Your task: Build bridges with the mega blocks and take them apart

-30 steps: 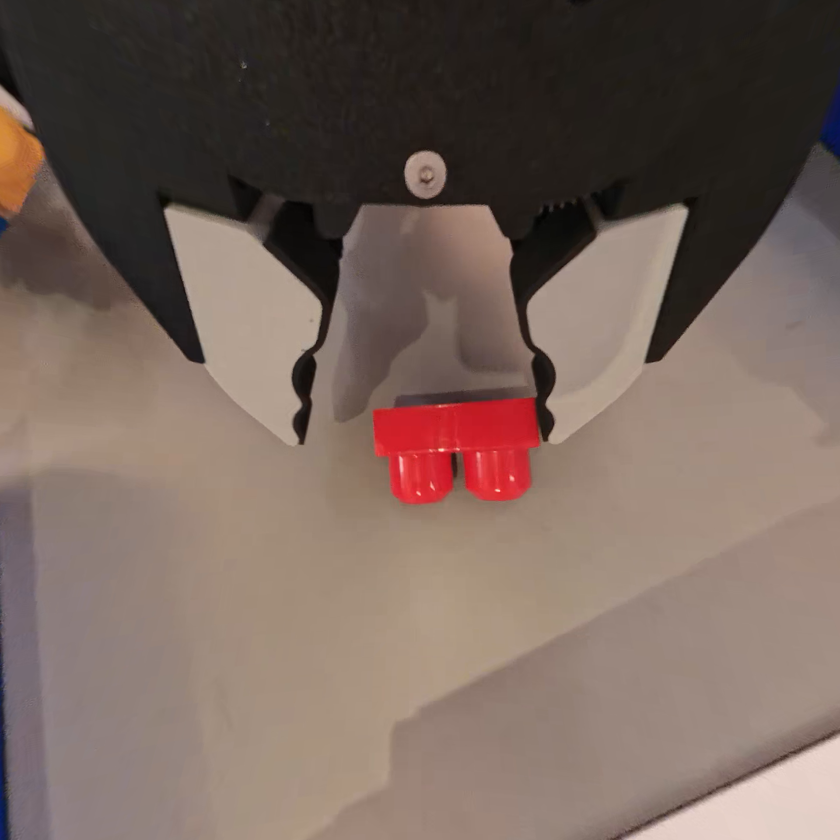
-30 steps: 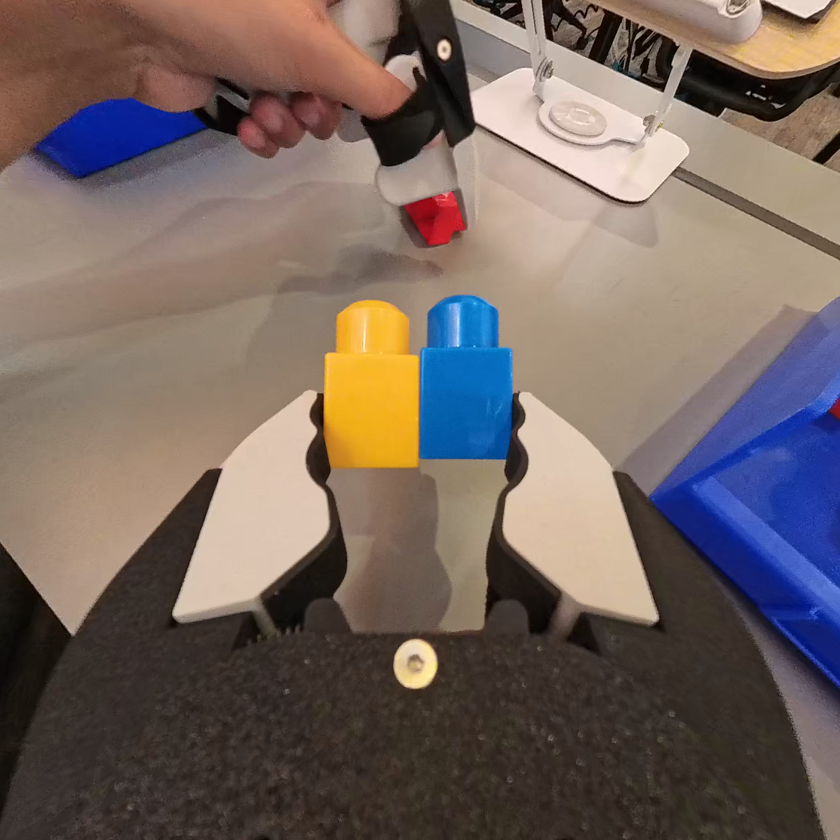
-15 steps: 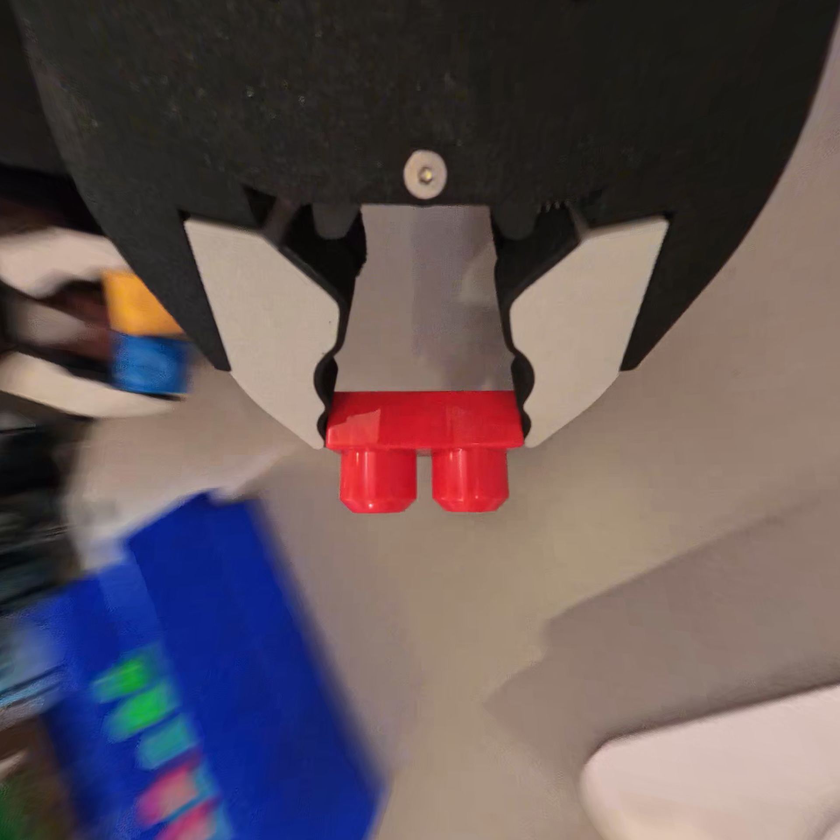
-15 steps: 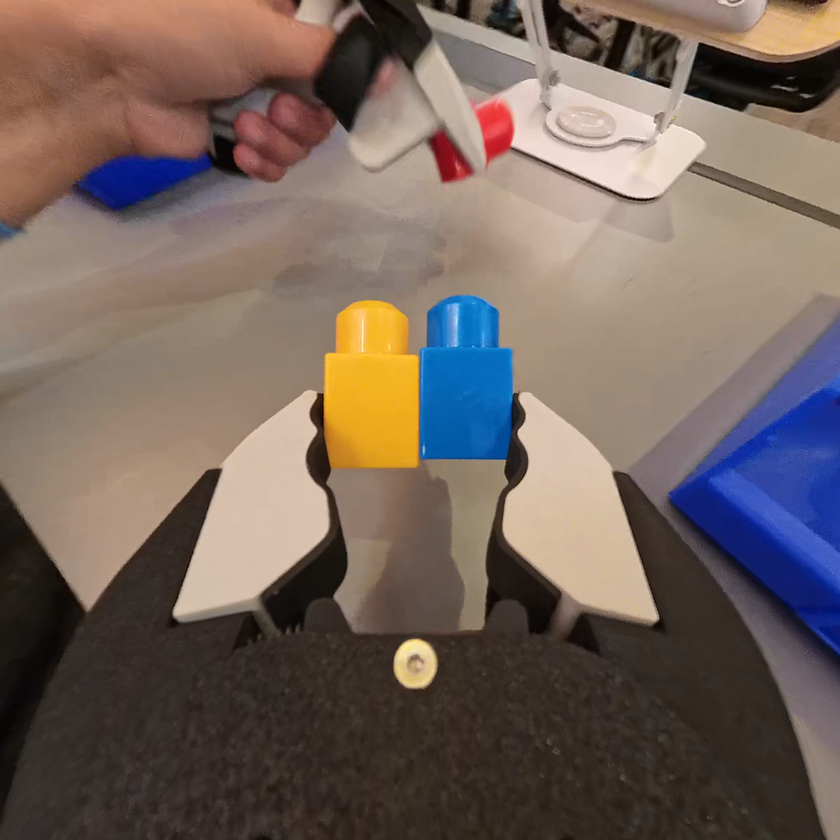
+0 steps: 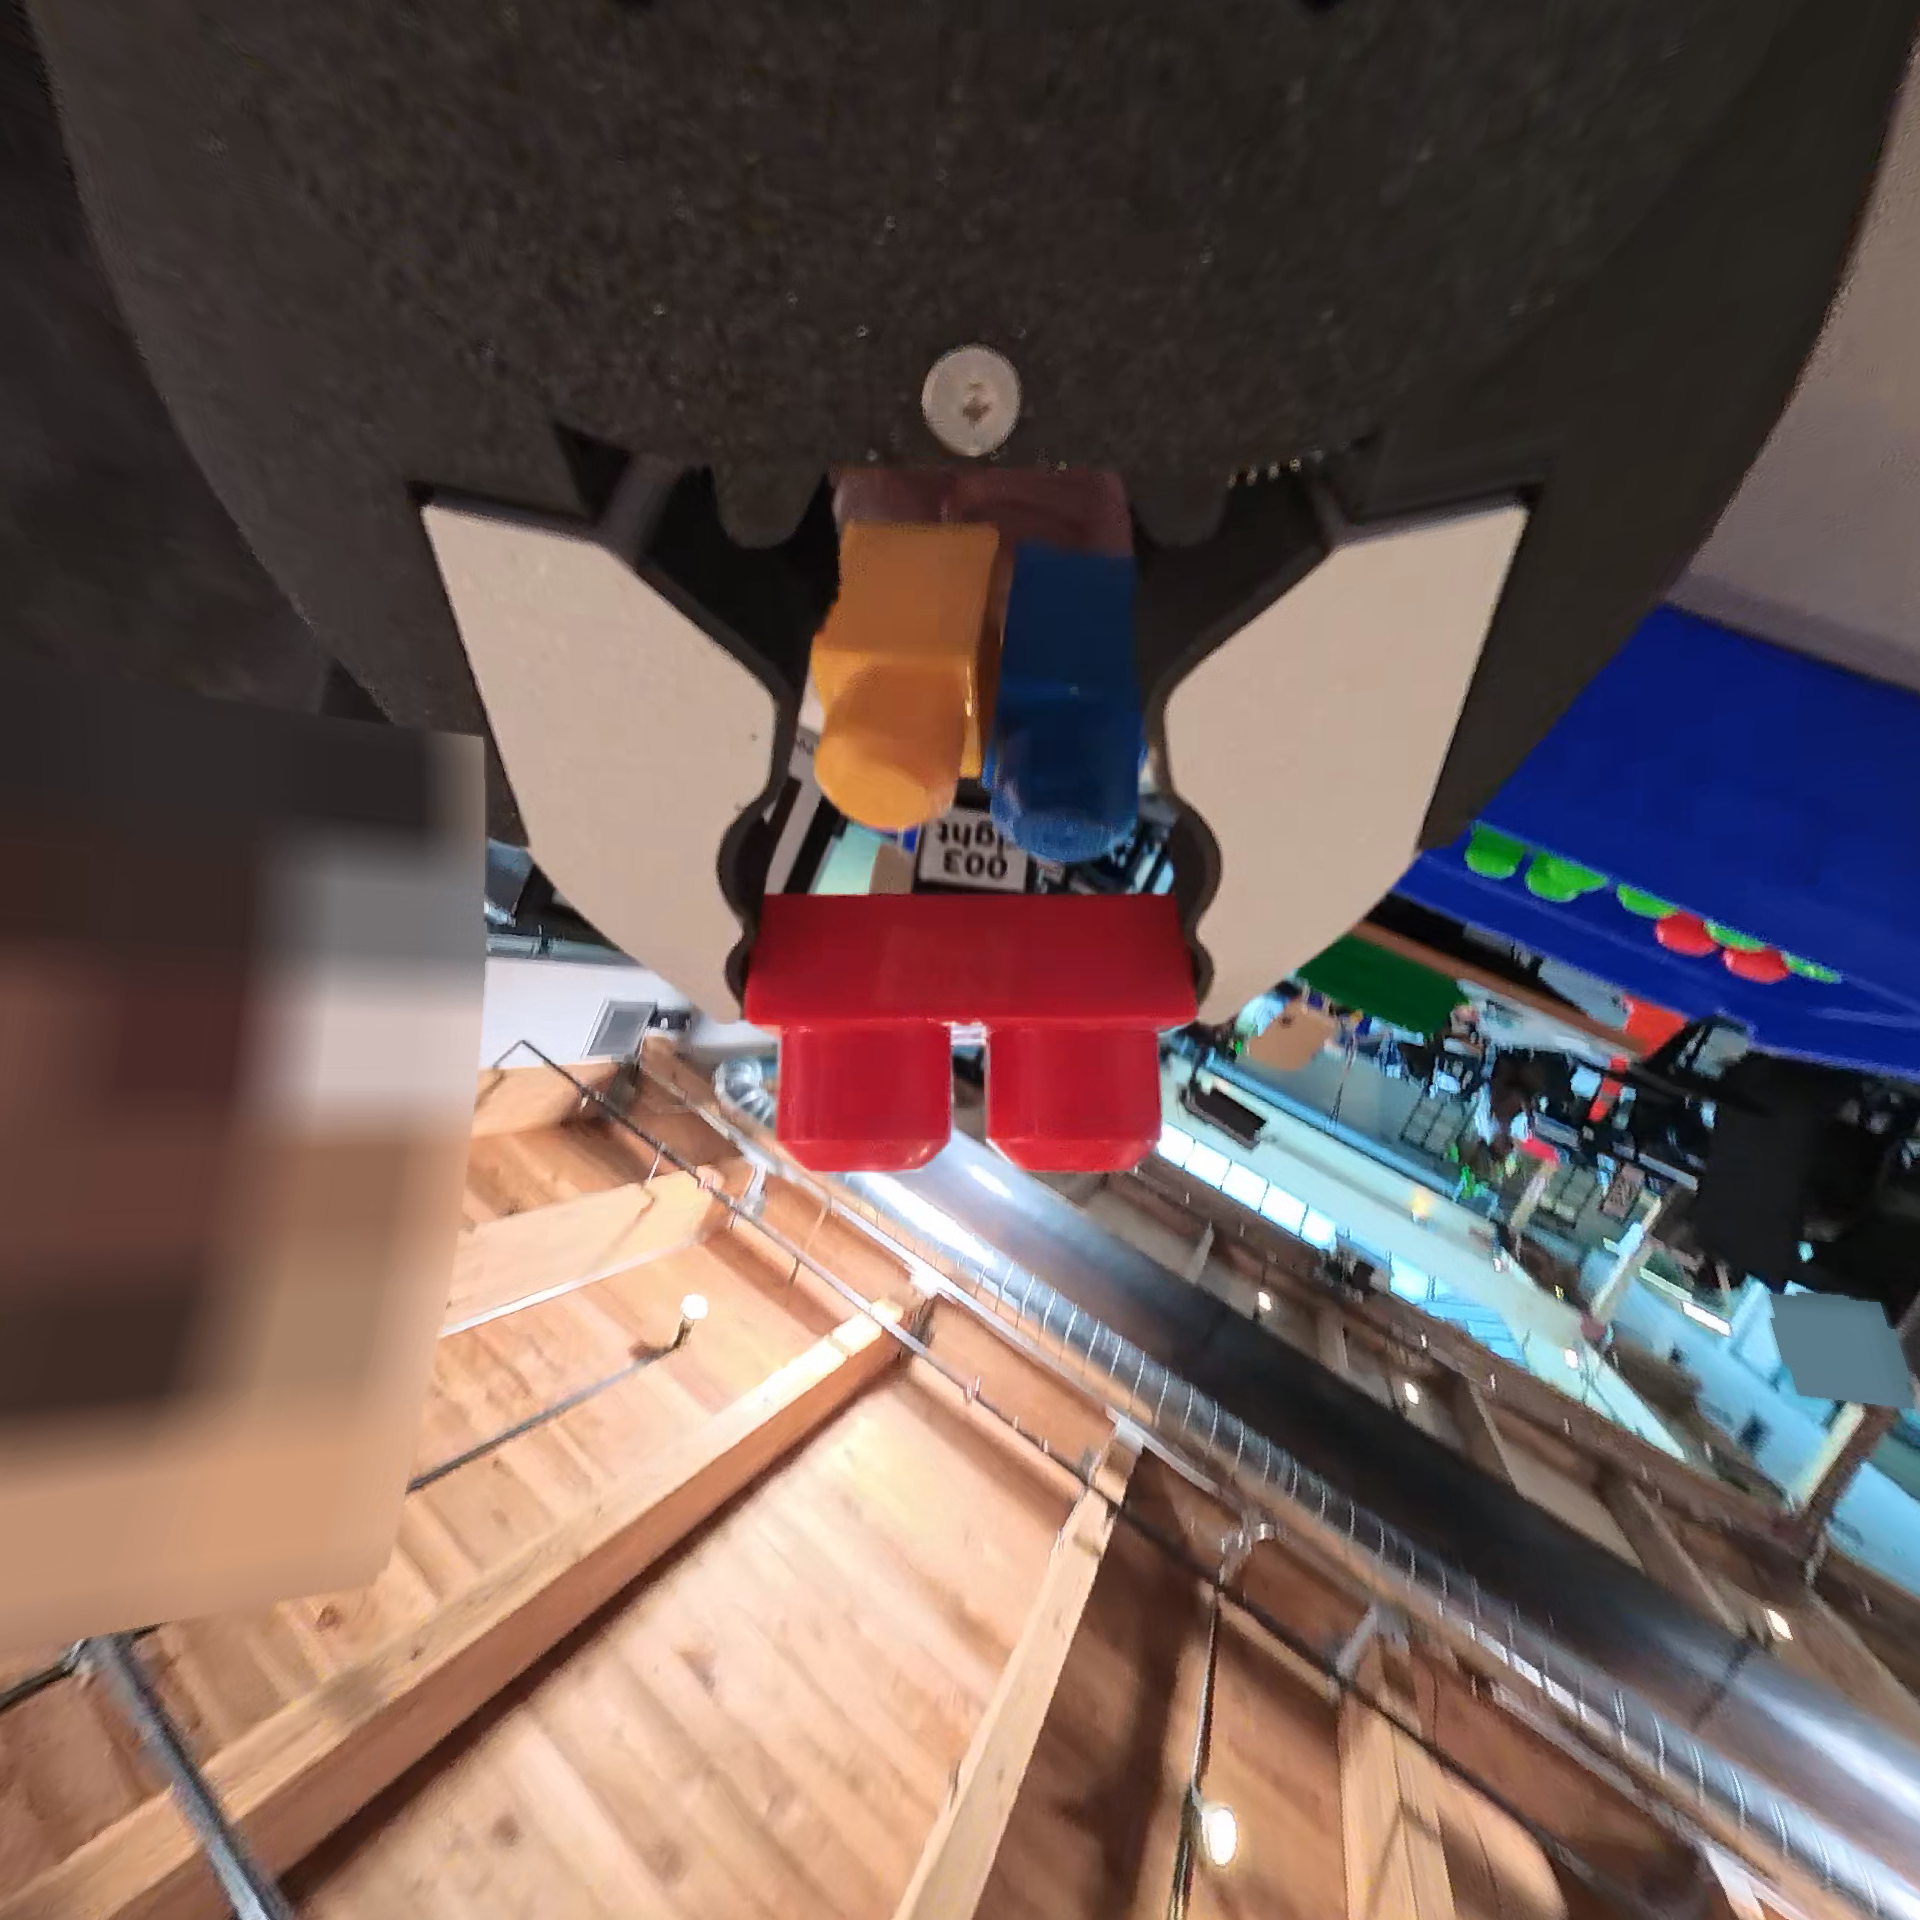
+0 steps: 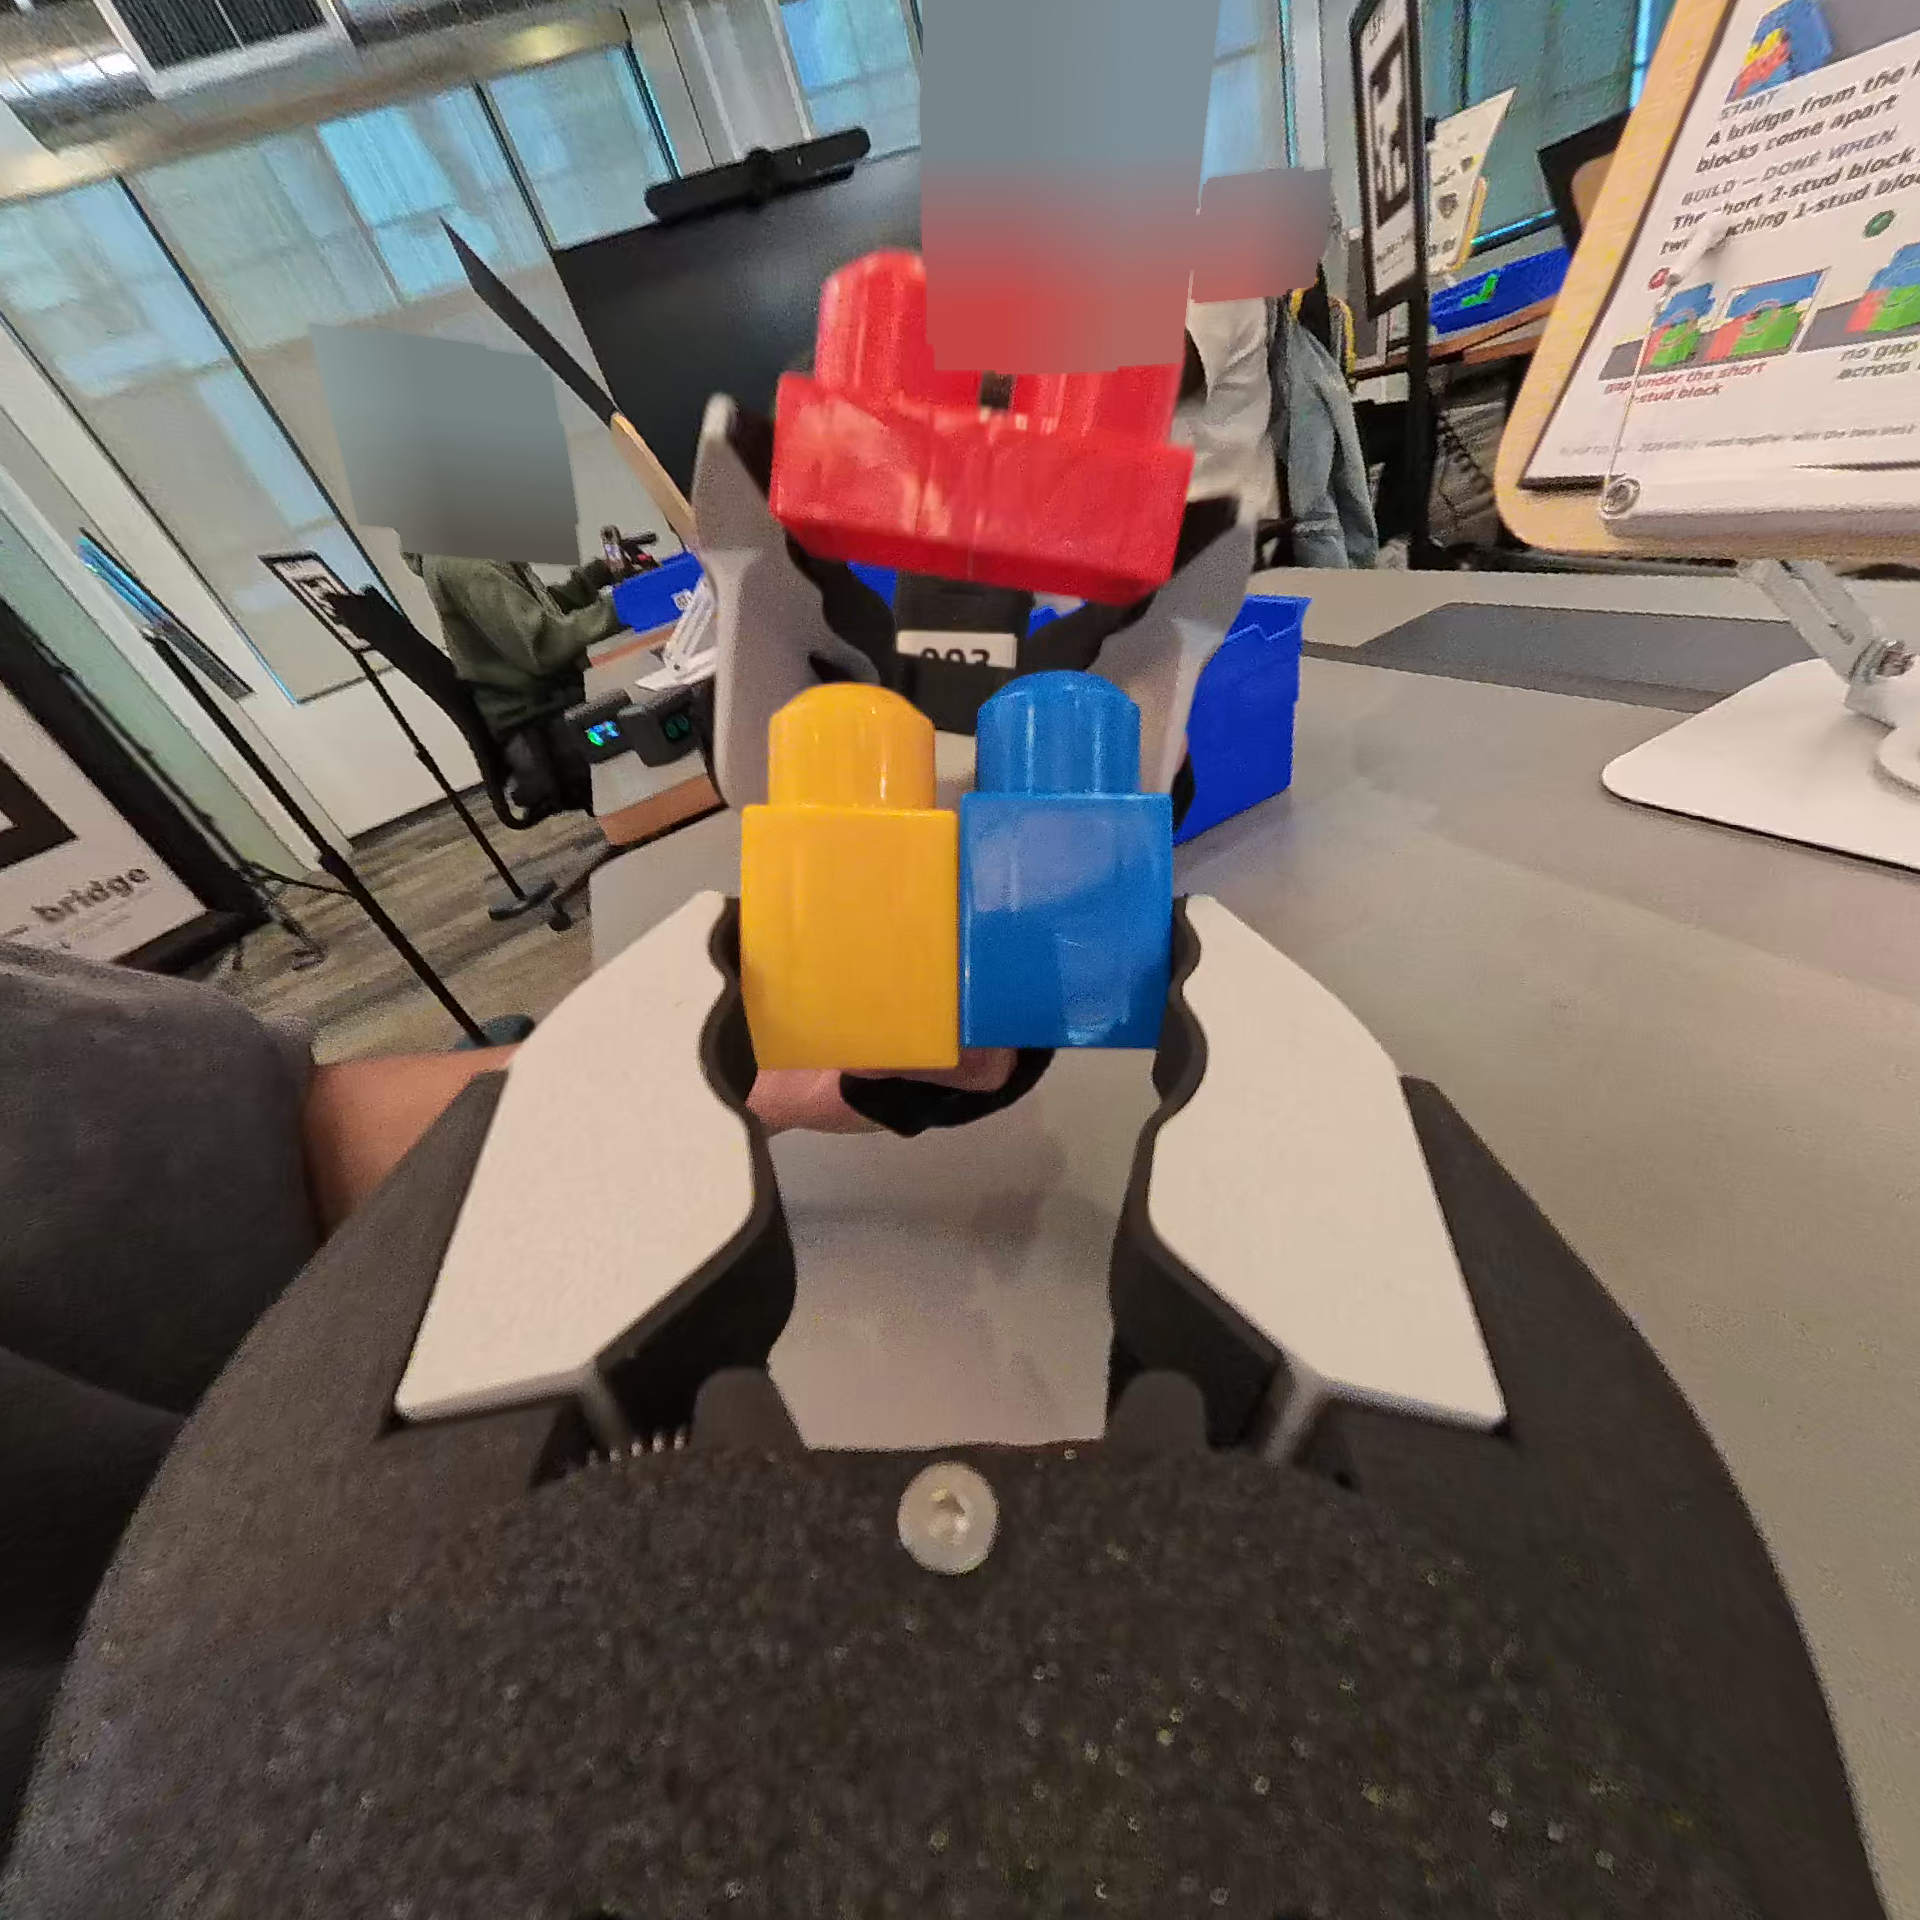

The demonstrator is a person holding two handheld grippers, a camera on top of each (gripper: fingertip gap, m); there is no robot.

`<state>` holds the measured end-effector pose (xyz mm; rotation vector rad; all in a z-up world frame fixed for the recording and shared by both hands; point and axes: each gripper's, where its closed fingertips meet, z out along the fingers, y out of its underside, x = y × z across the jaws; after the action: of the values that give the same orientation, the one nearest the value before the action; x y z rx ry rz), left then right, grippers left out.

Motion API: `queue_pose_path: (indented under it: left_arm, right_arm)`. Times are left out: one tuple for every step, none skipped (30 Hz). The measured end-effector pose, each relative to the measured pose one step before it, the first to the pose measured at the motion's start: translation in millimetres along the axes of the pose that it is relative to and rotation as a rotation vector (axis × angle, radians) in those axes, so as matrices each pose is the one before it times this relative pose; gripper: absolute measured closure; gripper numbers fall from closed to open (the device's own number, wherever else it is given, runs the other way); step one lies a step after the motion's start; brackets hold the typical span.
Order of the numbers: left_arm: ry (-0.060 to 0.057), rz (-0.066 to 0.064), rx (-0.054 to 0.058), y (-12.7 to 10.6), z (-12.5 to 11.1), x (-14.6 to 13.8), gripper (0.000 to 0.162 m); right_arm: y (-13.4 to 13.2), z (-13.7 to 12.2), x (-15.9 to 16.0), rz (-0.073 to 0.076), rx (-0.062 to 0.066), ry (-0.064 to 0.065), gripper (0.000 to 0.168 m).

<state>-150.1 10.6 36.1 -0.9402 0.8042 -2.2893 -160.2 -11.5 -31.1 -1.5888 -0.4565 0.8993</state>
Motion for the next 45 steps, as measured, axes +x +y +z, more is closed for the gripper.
queue_pose_path:
  left_arm:
    - [0.0048,0.0044,0.0319,-3.79,1.49,0.74,0.087]
    - [0.0052,0.004,0.0154,-1.32,1.89,0.36,0.087]
    - [0.0035,0.0025,-0.0014,1.89,2.3,-0.3,0.087]
    - [0.0044,0.0008,-0.0115,3.83,2.36,-0.46,0.086]
    - [0.0035,0.0018,-0.0124,3.81,2.0,-0.12,0.086]
    - [0.0035,0.0044,-0.0017,2.06,1.35,0.57,0.087]
    - [0.006,0.0047,0.0038,0.77,0.81,1.31,0.086]
    - [0.002,0.0078,0.0079,-0.58,0.3,0.87,0.086]
    - [-0.001,0.0091,0.0049,-0.62,-0.1,0.46,0.086]
    - [-0.003,0.0073,-0.0063,1.08,0.04,-0.22,0.087]
    - [-0.0032,0.0056,-0.0114,2.69,0.44,-0.37,0.087]
    - [0.0009,0.0029,-0.0188,5.06,1.21,0.13,0.087]
    - [0.0041,0.0012,-0.012,4.73,1.71,0.57,0.086]
    - [-0.0005,0.0008,0.0031,2.02,0.5,-0.18,0.086]
    - [-0.0033,-0.0024,0.0018,1.24,-0.32,-1.26,0.086]
    - [-0.0001,-0.0036,-0.0084,2.05,-0.4,-1.19,0.086]
    - [-0.0011,0.0021,-0.0164,2.82,-0.44,-0.89,0.087]
    - [-0.0044,0.0028,-0.0225,3.78,-0.43,-0.89,0.086]
    - [-0.0053,-0.0005,-0.0263,4.27,-0.42,-1.08,0.086]
    - [-0.0072,-0.0013,-0.0243,4.22,-0.5,-1.48,0.086]
    - [-0.0117,0.0021,-0.0248,4.59,-0.34,-2.12,0.086]
    - [-0.013,0.0073,-0.0236,4.69,-0.2,-2.05,0.087]
    - [-0.0105,0.0055,-0.0166,3.65,-0.06,-1.81,0.086]
    - [-0.008,0.0003,-0.0089,2.69,-0.01,-1.66,0.086]
    - [-0.0013,-0.0034,0.0029,1.34,0.24,-1.01,0.086]
    - [0.0041,-0.0065,0.0126,0.41,0.25,-0.43,0.087]
    - [0.0023,-0.0073,0.017,-0.07,0.48,-0.82,0.087]
    - [0.0006,-0.0047,0.0155,-0.3,0.45,-0.68,0.087]
    - [-0.0005,-0.0014,0.0046,0.2,-0.06,-0.43,0.087]
    - [-0.0009,0.0009,-0.0046,0.73,-0.01,-0.05,0.087]
    - [0.0003,0.0028,-0.0047,0.49,0.25,0.62,0.087]
    - [0.0008,0.003,-0.0023,0.16,0.27,0.61,0.087]
    - [-0.0004,0.0021,0.0001,-0.22,-0.01,0.41,0.087]
    - [-0.0021,0.0031,0.0027,-0.33,-0.29,-0.11,0.087]
    - [-0.0038,0.005,0.0032,-0.68,-0.2,-0.13,0.087]
    - [-0.003,0.0067,0.0013,-0.92,-0.05,0.09,0.087]
    - [0.001,0.0072,0.0008,-1.24,0.14,0.77,0.087]
    - [0.0045,0.0053,0.0007,-1.58,-0.29,1.16,0.087]
    - [0.005,0.0028,-0.0006,-1.24,-0.72,1.15,0.087]
    - [0.0061,-0.0011,0.0013,-0.84,-0.68,0.98,0.087]
    - [0.0033,-0.0032,0.0021,-0.62,-0.44,0.41,0.087]
    - [-0.0012,-0.0039,0.0,0.08,-0.14,-0.56,0.087]
    - [-0.0015,-0.0049,0.0,0.71,0.0,-0.99,0.087]
    - [-0.0031,-0.0053,0.0007,0.86,-0.09,-1.28,0.087]
    - [-0.0031,-0.0077,0.0024,0.69,-0.06,-1.4,0.087]
  right_arm:
    - [-0.31,3.17,0.62,-0.0133,0.0007,0.0166,0.092]
    - [-2.75,1.99,0.35,0.0042,0.0192,0.0069,0.092]
    - [-1.67,2.15,-0.59,0.0169,0.0095,-0.0063,0.092]
    - [-1.71,1.56,0.69,0.0083,0.0068,0.0023,0.092]
    - [-2.31,0.53,2.38,-0.0014,0.0098,0.0156,0.092]
    - [-2.09,0.05,1.77,0.0041,0.0081,0.0065,0.092]
    - [-5.02,-1.56,-0.48,0.0139,0.0314,-0.0117,0.092]
    - [-3.49,-1.38,-1.65,0.0178,0.0245,-0.0203,0.092]
    - [-2.27,-0.83,-1.57,0.0061,0.0184,-0.0126,0.092]
    - [-0.48,-0.59,-0.94,-0.0092,0.0079,-0.0001,0.092]
    - [0.2,-0.11,-1.29,-0.0149,0.0027,0.0013,0.092]
    - [0.01,-0.11,-0.92,-0.011,0.0031,0.002,0.092]
    - [-0.55,-0.73,0.05,-0.0021,0.0022,0.0007,0.092]
    - [-1.27,-1.49,0.93,0.0105,0.0038,-0.0019,0.093]
    - [-0.99,-1.68,1.15,0.01,0.001,-0.0014,0.093]
    - [0.09,-1.75,0.92,0.0013,-0.0042,0.0001,0.093]
    - [1.4,-1.74,0.75,-0.0081,-0.0123,-0.0003,0.093]
    - [0.8,-2.53,1.34,-0.0154,-0.0046,0.0059,0.093]
    - [1.28,-2.34,0.98,-0.0065,-0.0058,0.0019,0.093]
    - [1.92,-1.83,1.52,0.0022,-0.0095,0.0023,0.093]
    - [-0.41,-2.55,1.92,0.0064,0.0085,0.0047,0.093]
    - [-0.22,-2.04,1.02,0.0136,0.0037,-0.0045,0.093]
    - [-0.04,-1.61,1.24,0.0114,-0.0007,-0.002,0.093]
    - [-0.2,-1.3,1.62,0.0039,-0.0003,0.0035,0.093]
    - [0.35,-0.61,0.35,0.0005,-0.005,-0.0049,0.093]
    - [-0.11,-0.37,0.76,0.0023,-0.0002,-0.0017,0.093]
    - [-0.74,-0.27,0.86,0.0121,0.0095,0.001,0.093]
    - [0.03,0.09,0.45,0.0075,0.0043,-0.0017,0.093]
    - [1.04,-0.18,0.4,-0.0022,-0.0072,0.0009,0.093]
    - [0.32,-0.43,-0.25,-0.0011,-0.002,-0.0027,0.093]
    - [-0.06,-0.32,-0.73,-0.002,0.0034,-0.0019,0.093]
    - [-0.04,0.01,-0.46,-0.0047,0.0002,0.0003,0.093]
    - [0.18,0.33,-0.01,-0.0015,-0.0038,-0.0001,0.093]
    - [-0.23,0.49,0.06,0.0,-0.0036,-0.0024,0.093]
    - [-0.27,0.48,0.11,0.0051,-0.0015,-0.0051,0.093]
    - [-1.13,0.38,-0.53,0.0078,0.005,-0.0072,0.093]
    - [-1.14,0.61,-1.3,0.0125,0.0059,-0.0128,0.093]
    - [-0.23,1.18,-1.89,0.0251,-0.0047,-0.022,0.093]
    - [-0.29,0.89,-1.25,0.0328,-0.0058,-0.0221,0.093]
    - [-1.56,0.21,-1.66,0.0354,0.0093,-0.0244,0.093]
    - [-0.92,-0.22,-0.51,0.0343,0.0106,-0.0194,0.093]
    - [-0.52,-0.69,0.33,0.0258,0.0105,-0.0142,0.092]
    - [-0.17,-0.88,0.72,0.0183,0.0087,-0.0079,0.092]
    - [0.35,-0.79,1.35,0.0112,0.0042,-0.0022,0.092]
    - [0.28,-0.55,1.44,0.0015,0.0037,0.0044,0.092]
